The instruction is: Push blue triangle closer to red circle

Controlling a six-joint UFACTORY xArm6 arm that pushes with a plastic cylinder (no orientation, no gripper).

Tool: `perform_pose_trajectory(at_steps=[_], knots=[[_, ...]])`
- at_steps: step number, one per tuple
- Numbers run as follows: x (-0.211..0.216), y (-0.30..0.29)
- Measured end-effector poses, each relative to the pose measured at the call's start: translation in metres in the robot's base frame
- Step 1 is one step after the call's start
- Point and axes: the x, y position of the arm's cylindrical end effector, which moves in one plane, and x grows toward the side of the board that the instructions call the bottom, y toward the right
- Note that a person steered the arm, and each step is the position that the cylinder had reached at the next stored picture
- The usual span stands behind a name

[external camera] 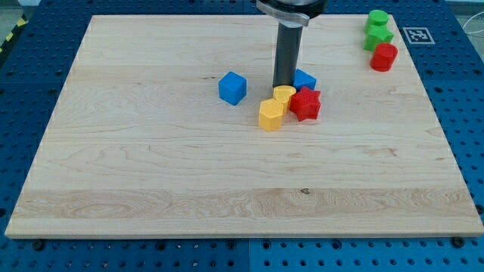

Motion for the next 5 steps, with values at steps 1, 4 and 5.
perform_pose_trajectory(at_steps=[1, 4, 5], knots=[[0.0, 0.014], [0.005, 0.064], [0.023, 0.071]])
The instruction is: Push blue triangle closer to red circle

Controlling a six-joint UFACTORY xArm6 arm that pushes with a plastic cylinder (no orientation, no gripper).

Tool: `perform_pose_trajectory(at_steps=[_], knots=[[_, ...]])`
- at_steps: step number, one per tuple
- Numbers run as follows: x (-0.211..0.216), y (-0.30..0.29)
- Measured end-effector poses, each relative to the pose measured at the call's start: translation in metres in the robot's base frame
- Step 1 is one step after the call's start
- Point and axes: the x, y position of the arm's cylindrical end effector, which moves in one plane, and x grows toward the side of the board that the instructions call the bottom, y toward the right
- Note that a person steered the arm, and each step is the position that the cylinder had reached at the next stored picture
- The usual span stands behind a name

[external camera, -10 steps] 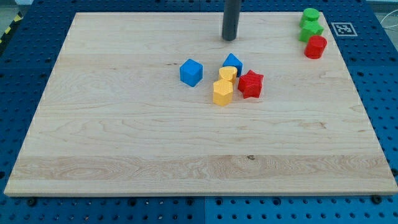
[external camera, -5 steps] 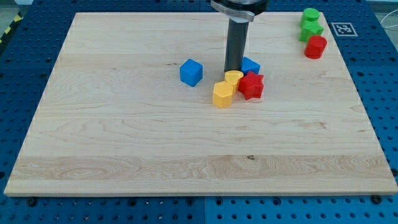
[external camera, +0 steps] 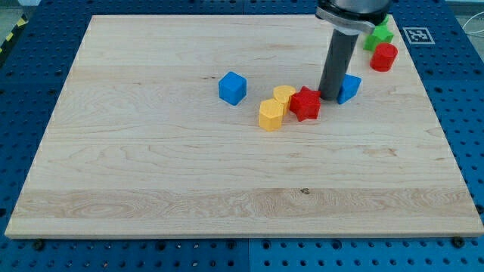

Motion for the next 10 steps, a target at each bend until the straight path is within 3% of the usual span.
perform_pose_trajectory(at_steps=[3, 10], knots=[[0.003, 0.05], [-0.035, 0.052]])
